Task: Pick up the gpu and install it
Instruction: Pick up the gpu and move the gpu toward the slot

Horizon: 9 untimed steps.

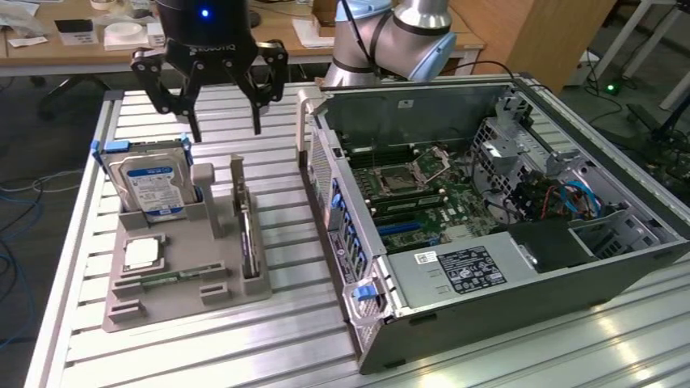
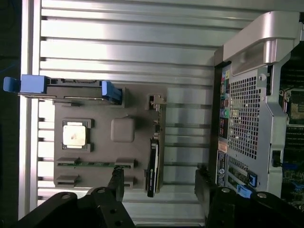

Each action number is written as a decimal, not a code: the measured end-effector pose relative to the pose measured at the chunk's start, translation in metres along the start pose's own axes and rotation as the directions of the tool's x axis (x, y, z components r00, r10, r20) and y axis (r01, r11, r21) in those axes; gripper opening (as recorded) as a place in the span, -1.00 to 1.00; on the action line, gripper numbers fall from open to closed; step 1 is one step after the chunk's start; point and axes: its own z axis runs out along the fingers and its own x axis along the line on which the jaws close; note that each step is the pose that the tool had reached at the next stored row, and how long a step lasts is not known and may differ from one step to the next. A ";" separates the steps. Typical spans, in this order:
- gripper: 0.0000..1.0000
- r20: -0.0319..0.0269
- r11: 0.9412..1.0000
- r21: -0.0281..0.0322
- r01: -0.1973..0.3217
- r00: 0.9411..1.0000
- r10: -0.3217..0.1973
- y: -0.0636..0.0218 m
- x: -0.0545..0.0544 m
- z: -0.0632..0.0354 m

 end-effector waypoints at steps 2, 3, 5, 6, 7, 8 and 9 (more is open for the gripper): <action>0.41 0.004 1.000 0.001 -0.019 1.000 0.019 -0.0002 0.000 0.0030; 0.41 0.006 1.000 0.001 -0.028 1.000 0.028 -0.0005 0.000 0.0047; 0.41 0.010 0.999 0.001 -0.040 0.999 0.040 -0.0013 0.001 0.0083; 0.41 0.011 0.999 0.001 -0.043 0.999 0.043 -0.0022 0.001 0.0100; 0.41 0.011 0.999 0.001 -0.044 0.999 0.044 -0.0035 0.001 0.0119; 0.41 0.011 0.999 0.001 -0.044 0.999 0.044 -0.0042 0.002 0.0137; 0.41 0.011 0.999 0.001 -0.044 0.999 0.044 -0.0046 0.002 0.0154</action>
